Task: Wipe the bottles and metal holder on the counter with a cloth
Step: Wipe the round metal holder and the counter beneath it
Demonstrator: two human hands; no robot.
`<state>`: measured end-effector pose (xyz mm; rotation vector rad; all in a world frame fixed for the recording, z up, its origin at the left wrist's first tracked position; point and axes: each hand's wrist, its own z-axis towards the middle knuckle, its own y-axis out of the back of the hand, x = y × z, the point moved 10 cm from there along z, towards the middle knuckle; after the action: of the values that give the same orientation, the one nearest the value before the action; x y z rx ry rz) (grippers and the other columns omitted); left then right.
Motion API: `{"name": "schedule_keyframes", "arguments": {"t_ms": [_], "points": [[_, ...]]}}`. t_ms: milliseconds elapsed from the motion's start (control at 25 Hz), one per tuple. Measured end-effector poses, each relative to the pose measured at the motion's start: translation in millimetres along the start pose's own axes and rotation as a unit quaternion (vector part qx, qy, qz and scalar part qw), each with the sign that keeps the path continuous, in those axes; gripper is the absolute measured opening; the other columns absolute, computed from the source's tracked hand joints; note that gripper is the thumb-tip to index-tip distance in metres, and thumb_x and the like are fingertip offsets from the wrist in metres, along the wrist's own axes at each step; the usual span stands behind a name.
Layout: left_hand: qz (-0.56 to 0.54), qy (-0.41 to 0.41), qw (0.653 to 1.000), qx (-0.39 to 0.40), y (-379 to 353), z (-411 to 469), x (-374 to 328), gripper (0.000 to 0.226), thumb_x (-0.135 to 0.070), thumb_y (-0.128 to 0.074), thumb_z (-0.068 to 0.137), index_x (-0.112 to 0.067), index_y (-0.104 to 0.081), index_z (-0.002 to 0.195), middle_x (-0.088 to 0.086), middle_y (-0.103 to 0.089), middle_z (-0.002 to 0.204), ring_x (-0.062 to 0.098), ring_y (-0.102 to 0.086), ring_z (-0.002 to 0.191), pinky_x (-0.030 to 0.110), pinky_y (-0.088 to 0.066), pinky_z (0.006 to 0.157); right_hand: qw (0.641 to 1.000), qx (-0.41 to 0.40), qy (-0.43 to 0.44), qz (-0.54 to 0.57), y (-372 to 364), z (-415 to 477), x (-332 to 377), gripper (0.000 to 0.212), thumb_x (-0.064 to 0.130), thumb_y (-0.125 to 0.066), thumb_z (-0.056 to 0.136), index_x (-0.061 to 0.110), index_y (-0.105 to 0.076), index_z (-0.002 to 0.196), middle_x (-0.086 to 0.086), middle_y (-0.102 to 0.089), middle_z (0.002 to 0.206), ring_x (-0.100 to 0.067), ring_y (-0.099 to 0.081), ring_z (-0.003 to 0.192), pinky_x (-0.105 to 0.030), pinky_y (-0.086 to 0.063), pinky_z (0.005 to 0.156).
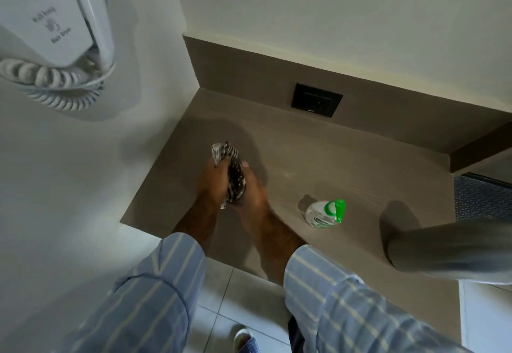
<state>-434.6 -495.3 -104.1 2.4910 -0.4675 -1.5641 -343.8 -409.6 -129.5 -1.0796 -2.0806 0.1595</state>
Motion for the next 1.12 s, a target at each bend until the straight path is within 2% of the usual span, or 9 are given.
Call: {"name": "schedule_keyframes", "arguments": {"t_ms": [120, 280, 440, 520, 640, 760, 840, 1000, 1120], "points": [[-0.051, -0.024, 0.998, 0.029, -4.7, -16.1, -22.9, 0.029, -0.034, -0.057, 0.098, -0.015, -0.073, 0.113, 0.014, -0.078, 0.111, 0.022, -0.075, 0.098, 0.040, -0.060, 0.088, 1.000, -0.008, 0.026, -0.005, -5.5, -6.6, 15.3, 0.040, 0.055, -0.065, 0.090, 0.031, -0.061, 0.122, 0.000, -0.077, 0.110, -0.024, -0.075, 0.102, -0.042, -0.063, 0.072], [-0.145, -0.089, 0.983, 0.069, -17.7, -56.5, -67.0, 0.023, -0.027, -0.058, 0.102, -0.016, -0.076, 0.113, 0.013, -0.078, 0.111, 0.027, -0.074, 0.108, 0.042, -0.058, 0.096, 0.994, -0.010, 0.100, -0.032, -17.9, -21.2, 48.1, 0.045, 0.042, -0.041, 0.107, 0.012, -0.063, 0.133, -0.015, -0.071, 0.126, -0.029, -0.069, 0.115, -0.033, -0.060, 0.080], [-0.113, -0.212, 0.969, 0.057, -2.4, -126.2, -67.3, 0.023, -0.025, -0.060, 0.102, -0.033, -0.075, 0.118, -0.012, -0.077, 0.116, 0.003, -0.070, 0.113, 0.015, -0.053, 0.092, 0.992, 0.080, 0.008, 0.102, -32.1, -38.6, 71.2, 0.079, 0.065, -0.032, 0.101, 0.004, -0.080, 0.084, -0.021, -0.076, 0.085, -0.032, -0.075, 0.083, -0.042, -0.059, 0.080], [-0.054, -0.243, 0.968, 0.018, 8.4, -139.2, -52.8, 0.028, -0.020, -0.060, 0.103, -0.023, -0.070, 0.129, -0.008, -0.075, 0.124, 0.008, -0.068, 0.119, 0.021, -0.053, 0.096, 0.988, 0.070, -0.018, 0.133, -32.3, -40.5, 75.4, 0.077, 0.073, -0.042, 0.093, 0.003, -0.073, 0.084, -0.019, -0.072, 0.077, -0.032, -0.073, 0.071, -0.038, -0.060, 0.068], [-0.050, -0.113, 0.992, -0.032, 11.9, -116.8, -31.9, 0.031, -0.016, -0.055, 0.105, -0.006, -0.066, 0.132, 0.015, -0.073, 0.126, 0.031, -0.068, 0.118, 0.046, -0.054, 0.102, 0.977, 0.139, -0.047, 0.155, -50.6, -55.8, 62.1, 0.082, 0.073, -0.044, 0.092, -0.001, -0.077, 0.078, -0.019, -0.073, 0.073, -0.031, -0.075, 0.065, -0.035, -0.064, 0.066], [-0.275, 0.081, 0.957, 0.037, -3.8, -92.8, -30.3, 0.039, -0.025, -0.049, 0.108, 0.001, -0.062, 0.134, 0.025, -0.067, 0.132, 0.038, -0.064, 0.124, 0.051, -0.051, 0.106, 0.984, 0.148, 0.001, 0.097, -61.0, -67.1, 48.3, 0.076, 0.063, -0.040, 0.099, -0.003, -0.077, 0.109, -0.024, -0.075, 0.109, -0.038, -0.071, 0.108, -0.036, -0.057, 0.096], [-0.268, 0.045, 0.960, 0.072, -8.5, -84.6, -52.4, 0.037, -0.027, -0.049, 0.107, -0.003, -0.065, 0.131, 0.020, -0.069, 0.130, 0.034, -0.065, 0.124, 0.048, -0.050, 0.109, 0.992, 0.070, 0.081, 0.067, -51.9, -61.5, 57.2, 0.057, 0.046, -0.041, 0.106, 0.002, -0.067, 0.130, -0.020, -0.070, 0.129, -0.033, -0.065, 0.125, -0.036, -0.051, 0.105], [-0.214, -0.156, 0.963, 0.046, -2.0, -121.1, -78.8, 0.034, -0.028, -0.057, 0.103, -0.010, -0.069, 0.129, 0.007, -0.074, 0.127, 0.020, -0.067, 0.124, 0.036, -0.049, 0.109, 0.993, 0.094, 0.056, 0.044, -56.6, -63.1, 83.5, 0.074, 0.054, -0.031, 0.107, -0.008, -0.070, 0.116, -0.030, -0.072, 0.109, -0.029, -0.075, 0.104, -0.040, -0.055, 0.097], [-0.158, -0.186, 0.969, 0.033, 2.2, -143.1, -41.1, 0.035, -0.026, -0.058, 0.102, -0.011, -0.067, 0.133, 0.003, -0.073, 0.130, 0.017, -0.065, 0.125, 0.029, -0.052, 0.105, 0.991, 0.102, -0.056, 0.070, -54.5, -67.9, 76.3, 0.082, 0.071, -0.037, 0.097, 0.003, -0.071, 0.067, -0.019, -0.069, 0.064, -0.025, -0.073, 0.061, -0.034, -0.057, 0.073]]}}
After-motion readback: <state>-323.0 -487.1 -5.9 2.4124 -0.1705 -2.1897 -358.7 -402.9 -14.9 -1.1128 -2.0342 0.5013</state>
